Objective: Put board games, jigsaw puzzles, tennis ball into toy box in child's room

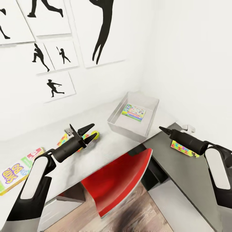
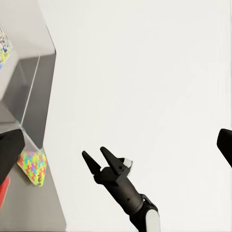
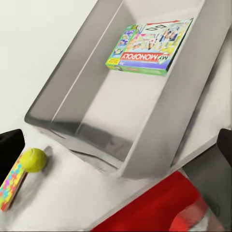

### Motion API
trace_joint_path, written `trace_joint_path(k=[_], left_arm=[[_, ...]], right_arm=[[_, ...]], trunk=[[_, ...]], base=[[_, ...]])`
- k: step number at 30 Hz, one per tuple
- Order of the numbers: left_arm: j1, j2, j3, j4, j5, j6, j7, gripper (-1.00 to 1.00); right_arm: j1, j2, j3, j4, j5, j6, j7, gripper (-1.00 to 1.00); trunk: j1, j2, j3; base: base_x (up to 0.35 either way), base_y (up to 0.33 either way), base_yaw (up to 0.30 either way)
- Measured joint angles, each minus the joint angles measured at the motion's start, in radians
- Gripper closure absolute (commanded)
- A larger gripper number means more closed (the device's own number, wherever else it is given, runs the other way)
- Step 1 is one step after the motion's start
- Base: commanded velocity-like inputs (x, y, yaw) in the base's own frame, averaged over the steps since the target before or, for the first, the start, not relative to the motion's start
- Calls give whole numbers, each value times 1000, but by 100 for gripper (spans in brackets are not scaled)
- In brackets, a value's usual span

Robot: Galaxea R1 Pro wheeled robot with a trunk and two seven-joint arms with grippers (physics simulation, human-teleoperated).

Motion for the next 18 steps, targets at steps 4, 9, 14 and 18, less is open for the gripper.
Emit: trace_joint_path(k=[4,9,14,18], left_arm=[[0,0,0,0,0,0,-1,-100],[0,0,-1,0,-1,0,3,-100],[0,0,-7,0,-2,0,7,-100],[0,0,-11,0,-3,-1,9,-100]], right_arm=[[0,0,-1,0,0,0,0,-100],[-1,-1,-3,0,0,2,-1,-100],[-1,-1,-4,0,0,4,-2,-100],[-1,-1,-4,0,0,8,-2,-100]], trunk=[[0,0,3],[0,0,5],[0,0,5],[0,0,6]], base=[[-213,0,3],[-85,0,-112],[-33,0,-221],[-14,0,-262]])
